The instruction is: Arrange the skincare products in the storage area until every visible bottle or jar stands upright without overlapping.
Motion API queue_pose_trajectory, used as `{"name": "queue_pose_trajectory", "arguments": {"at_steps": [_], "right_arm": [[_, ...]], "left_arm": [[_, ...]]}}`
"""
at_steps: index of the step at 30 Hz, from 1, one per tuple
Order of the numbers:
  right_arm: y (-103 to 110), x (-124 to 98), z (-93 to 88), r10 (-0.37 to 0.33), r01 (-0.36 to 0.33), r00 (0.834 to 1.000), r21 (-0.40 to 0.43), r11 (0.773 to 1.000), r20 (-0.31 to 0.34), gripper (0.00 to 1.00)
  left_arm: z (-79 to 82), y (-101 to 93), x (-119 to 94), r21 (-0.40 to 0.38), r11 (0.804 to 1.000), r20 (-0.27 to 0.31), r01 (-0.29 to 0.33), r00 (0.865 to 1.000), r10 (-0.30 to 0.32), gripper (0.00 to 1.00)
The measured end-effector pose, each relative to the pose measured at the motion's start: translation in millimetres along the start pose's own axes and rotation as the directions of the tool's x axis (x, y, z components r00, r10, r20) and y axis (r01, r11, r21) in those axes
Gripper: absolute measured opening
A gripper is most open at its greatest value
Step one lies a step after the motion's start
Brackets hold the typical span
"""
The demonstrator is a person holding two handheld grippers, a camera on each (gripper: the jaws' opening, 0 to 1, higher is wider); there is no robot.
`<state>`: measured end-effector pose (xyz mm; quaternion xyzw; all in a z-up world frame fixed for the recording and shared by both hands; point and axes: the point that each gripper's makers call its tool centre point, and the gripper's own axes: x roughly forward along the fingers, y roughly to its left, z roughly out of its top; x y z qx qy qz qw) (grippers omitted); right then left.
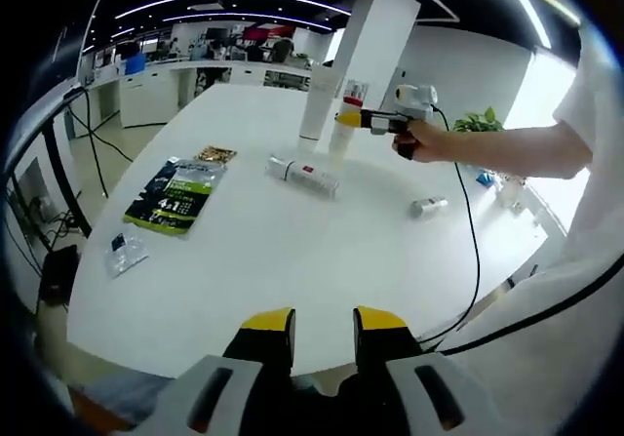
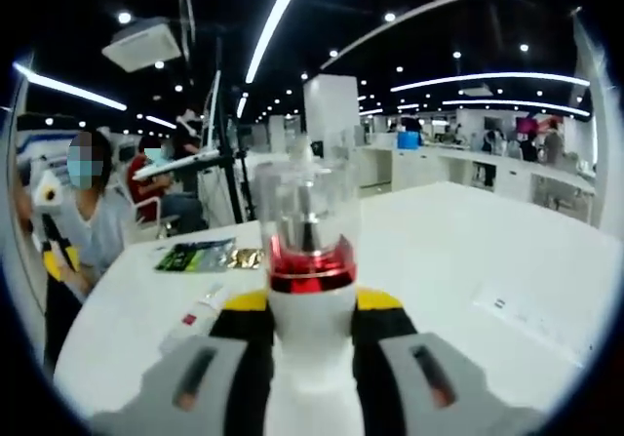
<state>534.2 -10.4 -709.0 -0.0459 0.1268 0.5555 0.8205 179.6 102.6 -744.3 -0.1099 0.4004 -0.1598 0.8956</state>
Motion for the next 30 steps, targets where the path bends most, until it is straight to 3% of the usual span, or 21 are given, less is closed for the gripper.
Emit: {"name": "queue_pose_trajectory", "arguments": {"at_steps": [12,19,30], "right_arm": [[2.7,11.0,-5.2,0.047,-0.046,0.999,-0.031,0.998,0.004,0.28],[1.4,14.9,-1.6,0.063,-0.061,0.998,-0.059,0.996,0.026,0.28],[3.0,16.6,0.5,0.093,-0.089,0.994,-0.064,0.994,0.050,0.29]], "left_arm": [[-10.4,0.0,-6.2,-0.004,1.000,-0.018,-0.017,1.000,0.017,0.24],[-1.9,2.2,-8.8,0.002,1.000,0.000,-0.030,1.000,0.030,0.25],[-5.2,3.1,-8.2,-0.016,0.999,0.007,-0.040,0.999,0.040,0.24]]}}
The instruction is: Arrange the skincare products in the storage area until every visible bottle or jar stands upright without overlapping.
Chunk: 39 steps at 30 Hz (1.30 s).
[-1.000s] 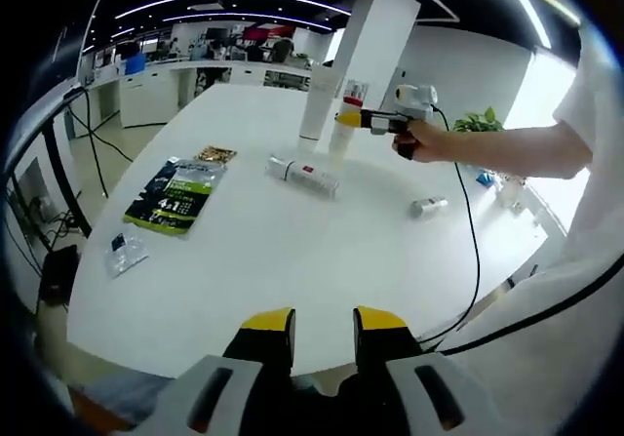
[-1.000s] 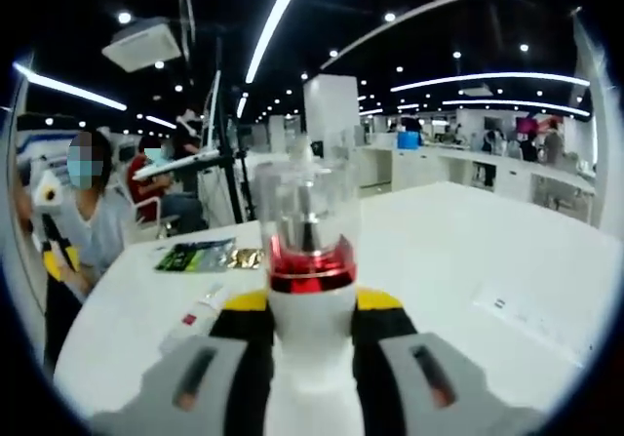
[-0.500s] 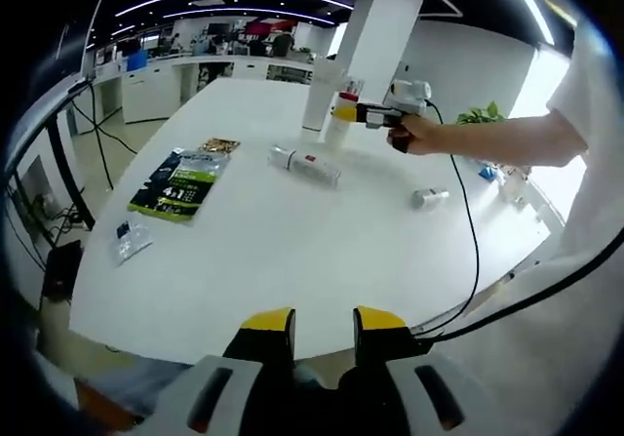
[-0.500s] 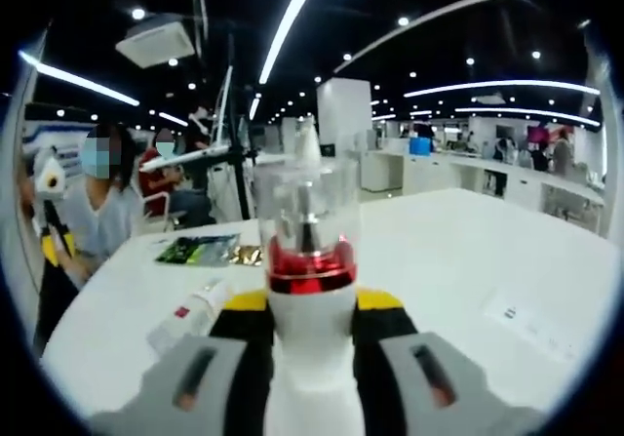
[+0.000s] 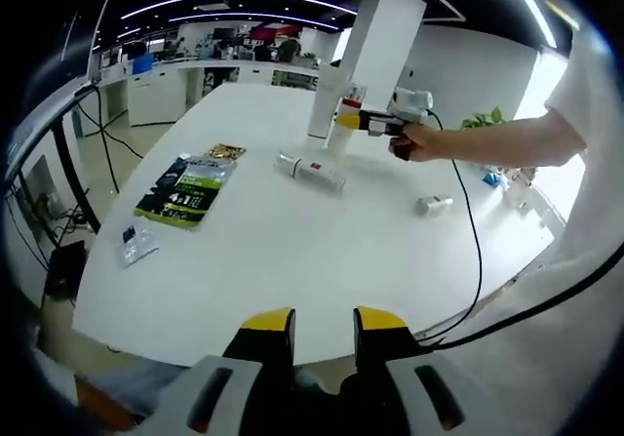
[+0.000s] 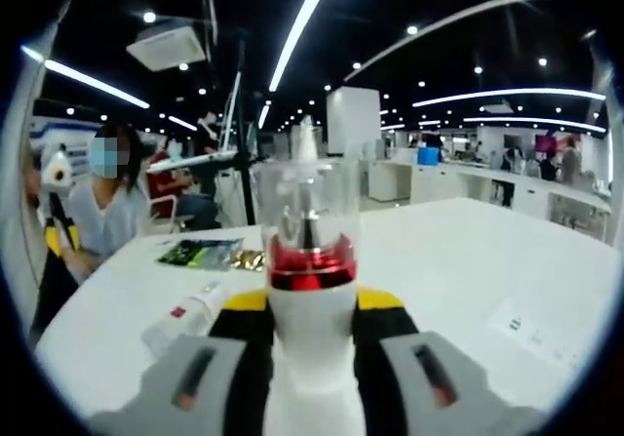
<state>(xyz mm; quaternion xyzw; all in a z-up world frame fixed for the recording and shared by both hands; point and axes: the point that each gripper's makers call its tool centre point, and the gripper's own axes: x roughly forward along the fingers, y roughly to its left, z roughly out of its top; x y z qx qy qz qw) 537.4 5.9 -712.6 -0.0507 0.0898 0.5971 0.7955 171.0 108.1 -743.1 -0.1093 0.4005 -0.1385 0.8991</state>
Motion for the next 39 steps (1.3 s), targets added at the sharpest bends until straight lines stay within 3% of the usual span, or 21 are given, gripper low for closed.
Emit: {"name": "queue_pose_trajectory", "arguments": {"at_steps": [15,20,25,29,34,39], "right_arm": [[-2.3,1.7,-0.5,0.020,-0.020,1.000,0.005,1.000,-0.002,0.30],[-4.4,-2.2,-16.0,0.010,-0.008,0.997,0.028,1.000,-0.075,0.37],[-3.5,-23.2,-20.4,-0.016,0.022,0.997,0.078,0.997,-0.080,0.38],[3.7,-52.4,-21.0,-0.045,0.053,0.996,0.102,0.993,-0.078,0.40],[20.0,-94.9,-31.0,-0.093,0.108,0.990,0.146,0.983,-0.109,0.42],[35.1,-117.2,-39.4,-0.133,0.156,0.982,0.179,0.971,-0.132,0.43]], "left_arm": [[-1.2,-3.6,0.0,0.012,1.000,-0.014,-0.004,1.000,0.004,0.24],[-1.4,-5.3,1.3,0.012,1.000,-0.013,-0.001,1.000,0.001,0.24],[-1.1,-9.3,2.9,0.018,1.000,-0.009,0.010,1.000,-0.009,0.24],[-1.1,-12.7,8.6,0.002,1.000,0.005,0.021,1.000,-0.021,0.24],[2.0,-25.9,17.1,0.030,0.998,0.012,0.054,0.998,-0.055,0.24],[2.0,-32.9,19.6,0.045,0.996,0.021,0.071,0.997,-0.072,0.24]]}}
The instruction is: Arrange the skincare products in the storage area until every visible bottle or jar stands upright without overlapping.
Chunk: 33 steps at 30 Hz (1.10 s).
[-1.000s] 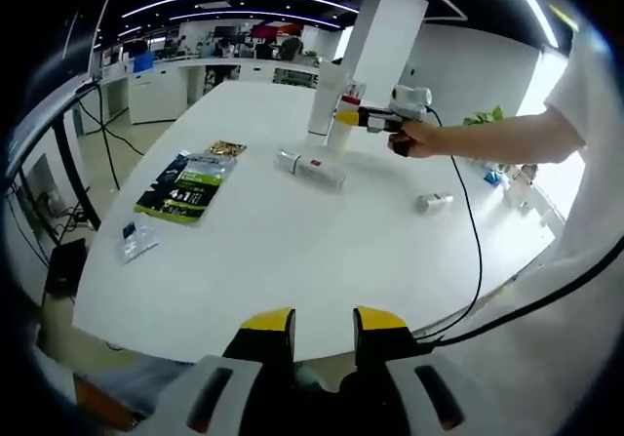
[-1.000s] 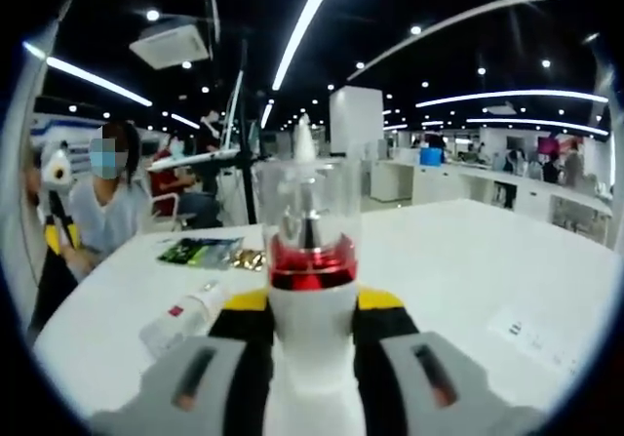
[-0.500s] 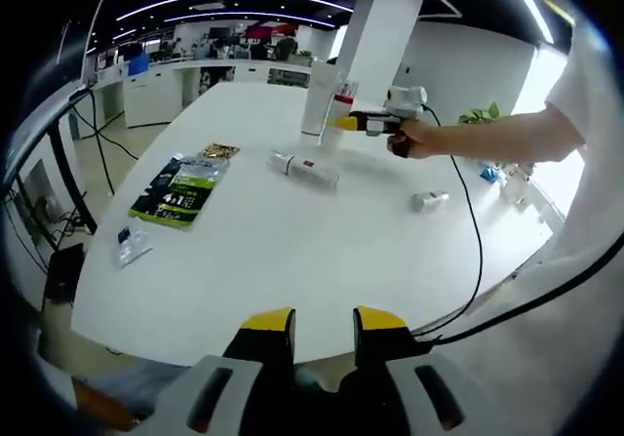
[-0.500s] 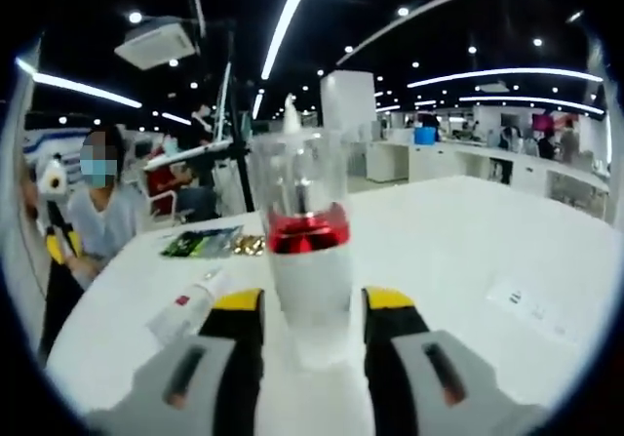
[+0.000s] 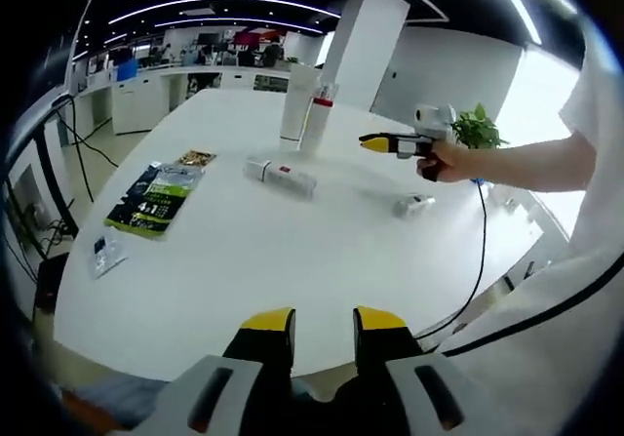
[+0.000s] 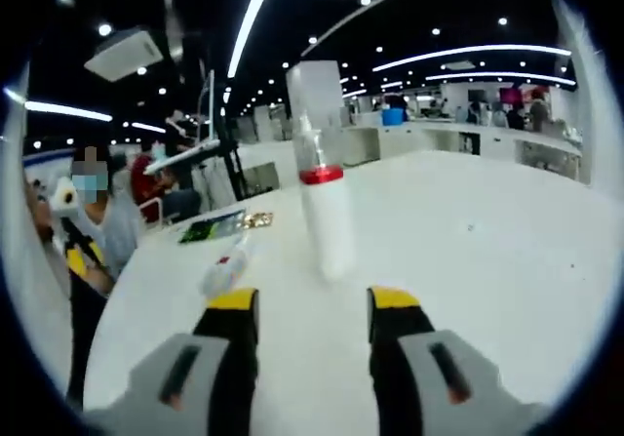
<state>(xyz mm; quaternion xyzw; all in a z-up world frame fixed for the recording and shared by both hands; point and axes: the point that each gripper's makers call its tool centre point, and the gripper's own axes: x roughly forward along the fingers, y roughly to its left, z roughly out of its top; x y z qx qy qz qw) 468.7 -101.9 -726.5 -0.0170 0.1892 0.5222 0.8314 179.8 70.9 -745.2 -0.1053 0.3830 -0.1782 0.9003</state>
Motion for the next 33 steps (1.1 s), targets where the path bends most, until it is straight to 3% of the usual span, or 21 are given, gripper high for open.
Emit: {"name": "queue_pose_trajectory", "arguments": {"at_steps": [4,10,12,16,20,29,33], "right_arm": [[17.9,-7.2,-2.1,-0.008,0.008,1.000,0.021,1.000,0.000,0.46],[46.1,-13.1,-16.6,0.022,-0.015,0.996,0.073,0.997,-0.085,0.42],[60.2,-11.3,-13.2,0.019,-0.012,0.998,0.133,0.991,-0.055,0.43],[77.3,-2.2,-12.0,0.030,-0.021,0.997,0.123,0.992,-0.069,0.44],[95.3,24.9,-7.3,0.064,-0.053,0.994,0.120,0.991,-0.093,0.44],[108.7,99.2,-4.2,0.072,-0.056,0.979,0.089,0.994,-0.189,0.45],[115.9,123.0,-15.3,0.072,-0.062,0.957,0.042,0.997,-0.281,0.45]], "left_arm": [[2.3,-2.6,0.0,-0.001,1.000,0.015,0.000,1.000,0.000,0.24],[8.3,-3.2,0.8,-0.002,1.000,0.042,-0.010,0.999,0.010,0.24],[11.6,-4.5,2.0,-0.004,1.000,0.051,-0.010,0.999,0.010,0.24],[15.9,-6.3,2.0,0.004,1.000,0.060,-0.011,0.998,0.011,0.24],[18.7,-6.7,-0.7,0.012,1.000,0.066,-0.019,0.998,0.018,0.25],[17.4,6.2,-25.8,-0.017,0.996,0.086,-0.084,0.993,0.085,0.25],[10.5,13.4,-37.6,-0.045,0.992,0.092,-0.117,0.988,0.120,0.25]]}}
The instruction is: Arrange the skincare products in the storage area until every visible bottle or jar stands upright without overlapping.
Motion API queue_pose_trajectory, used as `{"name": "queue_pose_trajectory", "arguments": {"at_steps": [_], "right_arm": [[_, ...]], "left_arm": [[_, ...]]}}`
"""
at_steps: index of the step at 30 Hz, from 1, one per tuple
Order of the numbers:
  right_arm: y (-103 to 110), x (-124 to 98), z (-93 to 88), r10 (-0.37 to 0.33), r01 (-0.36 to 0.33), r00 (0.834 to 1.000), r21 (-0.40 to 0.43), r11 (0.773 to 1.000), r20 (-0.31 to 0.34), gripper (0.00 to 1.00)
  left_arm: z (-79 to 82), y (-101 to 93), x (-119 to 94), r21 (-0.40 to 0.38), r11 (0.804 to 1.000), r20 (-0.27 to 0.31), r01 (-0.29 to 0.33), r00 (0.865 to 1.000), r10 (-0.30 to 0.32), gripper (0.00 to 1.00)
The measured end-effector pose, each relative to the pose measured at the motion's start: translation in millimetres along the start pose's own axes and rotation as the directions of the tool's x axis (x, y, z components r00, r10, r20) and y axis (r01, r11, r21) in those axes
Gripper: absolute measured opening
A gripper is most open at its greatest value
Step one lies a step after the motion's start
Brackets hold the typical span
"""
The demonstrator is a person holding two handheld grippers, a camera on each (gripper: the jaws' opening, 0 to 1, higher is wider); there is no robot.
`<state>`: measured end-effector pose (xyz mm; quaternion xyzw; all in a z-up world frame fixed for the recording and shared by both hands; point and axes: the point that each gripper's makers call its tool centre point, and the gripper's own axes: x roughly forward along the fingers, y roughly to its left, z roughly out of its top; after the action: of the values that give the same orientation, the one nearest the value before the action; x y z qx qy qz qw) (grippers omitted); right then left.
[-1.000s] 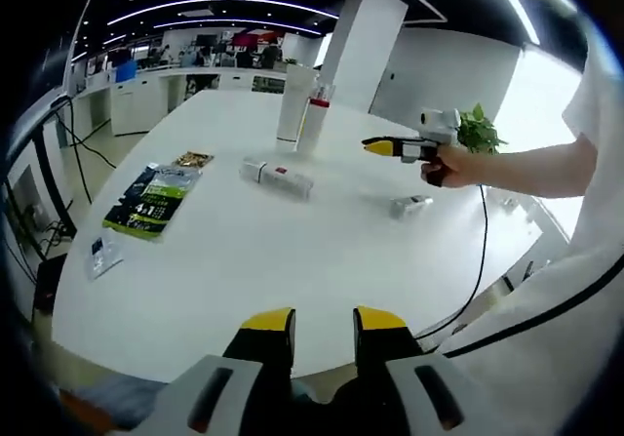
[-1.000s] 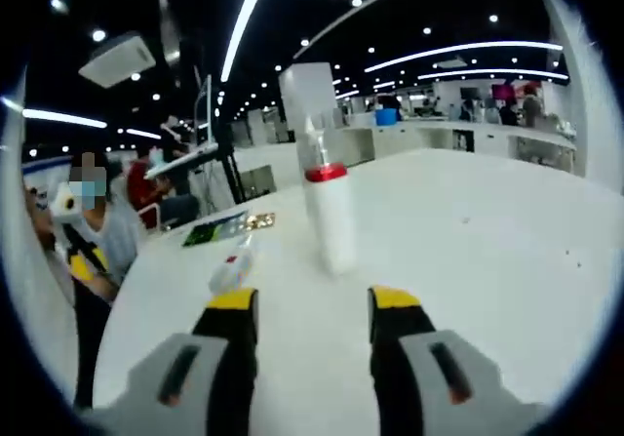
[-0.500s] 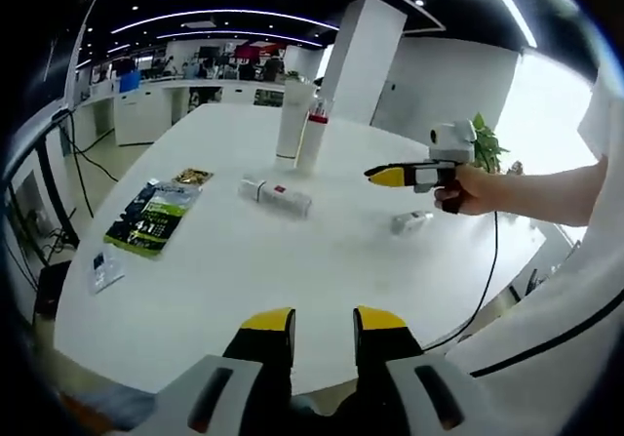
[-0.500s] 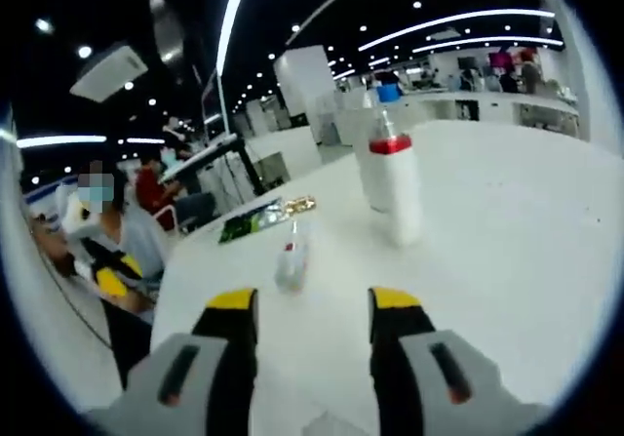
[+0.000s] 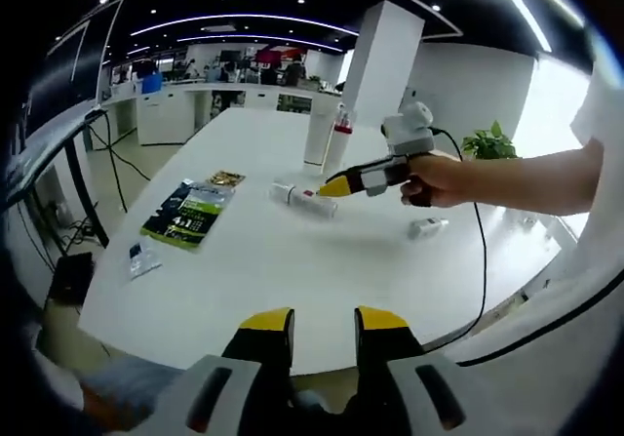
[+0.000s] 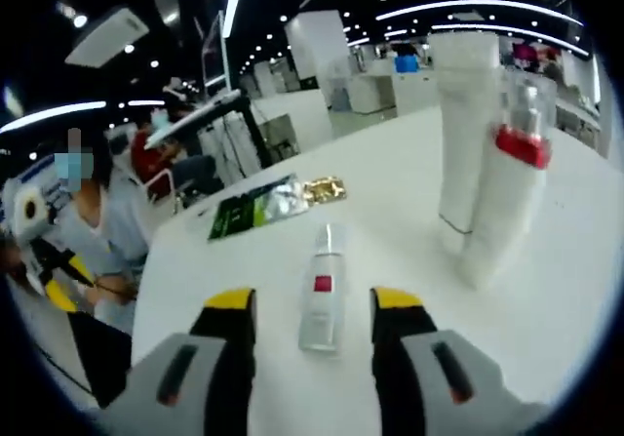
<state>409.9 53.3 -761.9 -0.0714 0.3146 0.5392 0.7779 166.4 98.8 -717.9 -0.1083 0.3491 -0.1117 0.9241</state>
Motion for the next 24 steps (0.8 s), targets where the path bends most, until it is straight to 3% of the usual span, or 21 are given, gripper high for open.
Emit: {"name": "queue_pose_trajectory", "arguments": {"at_steps": [2,6,9,14,17,19,24], "right_arm": [[0.2,9.2,-4.1,-0.013,0.011,0.998,-0.040,0.999,-0.060,0.45],[-0.6,17.6,-6.6,-0.020,0.015,0.995,-0.047,0.999,-0.098,0.44],[-2.9,23.6,-12.8,-0.039,0.028,0.982,-0.062,0.998,-0.183,0.42],[-2.0,23.7,-16.1,-0.044,0.026,0.968,-0.076,0.997,-0.248,0.42],[1.8,16.9,-13.8,-0.050,0.035,0.960,-0.060,0.998,-0.276,0.43],[5.3,13.7,-12.0,-0.051,0.032,0.956,-0.069,0.997,-0.290,0.43],[1.0,12.1,-18.0,-0.058,0.028,0.932,-0.087,0.996,-0.357,0.43]], "left_arm": [[-1.6,3.6,-4.9,-0.015,1.000,0.008,-0.014,1.000,0.014,0.25],[-0.7,7.3,-8.2,-0.037,0.999,0.020,-0.025,0.999,0.026,0.25],[12.5,10.1,-10.1,-0.091,0.996,0.068,-0.022,0.997,0.028,0.26],[40.5,17.0,-7.7,-0.125,0.992,0.143,-0.005,0.989,0.023,0.27],[64.8,30.2,-6.6,-0.189,0.982,0.233,-0.005,0.971,0.050,0.30],[68.1,37.4,-4.4,-0.239,0.971,0.261,-0.002,0.963,0.066,0.31],[60.1,49.3,7.5,-0.263,0.965,0.261,-0.010,0.962,0.081,0.31]]}}
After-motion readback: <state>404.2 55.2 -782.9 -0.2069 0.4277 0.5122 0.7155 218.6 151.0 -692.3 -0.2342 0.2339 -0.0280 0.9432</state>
